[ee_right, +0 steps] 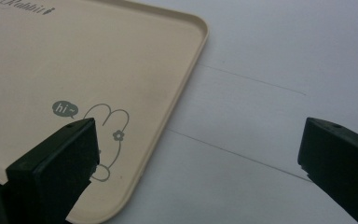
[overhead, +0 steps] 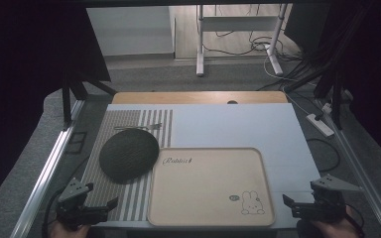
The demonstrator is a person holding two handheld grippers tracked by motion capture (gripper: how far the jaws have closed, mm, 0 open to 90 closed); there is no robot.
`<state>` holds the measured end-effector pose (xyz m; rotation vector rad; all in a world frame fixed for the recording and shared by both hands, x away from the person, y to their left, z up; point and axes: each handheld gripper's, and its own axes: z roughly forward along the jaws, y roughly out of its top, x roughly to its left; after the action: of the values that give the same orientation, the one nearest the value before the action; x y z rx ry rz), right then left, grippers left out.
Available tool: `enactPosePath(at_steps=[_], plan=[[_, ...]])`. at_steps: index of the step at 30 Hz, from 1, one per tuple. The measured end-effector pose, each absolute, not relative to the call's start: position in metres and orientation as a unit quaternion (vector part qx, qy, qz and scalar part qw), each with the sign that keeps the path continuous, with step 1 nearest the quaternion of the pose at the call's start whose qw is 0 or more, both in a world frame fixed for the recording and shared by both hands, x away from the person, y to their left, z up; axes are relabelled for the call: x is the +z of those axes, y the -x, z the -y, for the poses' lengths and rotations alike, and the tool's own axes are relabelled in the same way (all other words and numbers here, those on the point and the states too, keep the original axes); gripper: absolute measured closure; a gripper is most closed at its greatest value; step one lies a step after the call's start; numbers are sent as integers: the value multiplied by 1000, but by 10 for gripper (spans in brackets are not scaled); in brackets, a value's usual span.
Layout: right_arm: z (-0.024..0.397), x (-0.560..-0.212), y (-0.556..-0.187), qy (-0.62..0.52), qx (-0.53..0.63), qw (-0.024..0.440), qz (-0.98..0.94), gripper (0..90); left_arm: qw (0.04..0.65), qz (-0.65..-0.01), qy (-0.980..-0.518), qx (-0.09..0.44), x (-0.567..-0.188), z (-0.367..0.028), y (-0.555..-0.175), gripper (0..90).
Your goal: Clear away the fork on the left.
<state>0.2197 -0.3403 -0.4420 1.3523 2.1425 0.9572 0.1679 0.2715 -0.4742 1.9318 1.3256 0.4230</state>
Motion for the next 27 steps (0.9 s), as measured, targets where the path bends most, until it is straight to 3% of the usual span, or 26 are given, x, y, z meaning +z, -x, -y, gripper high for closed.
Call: enactPosePath(at_steps=[27], plan=[[341,-443,-219,-481,341,212,-780,0,371,-521,-757,134,-475,-273,-174,0]])
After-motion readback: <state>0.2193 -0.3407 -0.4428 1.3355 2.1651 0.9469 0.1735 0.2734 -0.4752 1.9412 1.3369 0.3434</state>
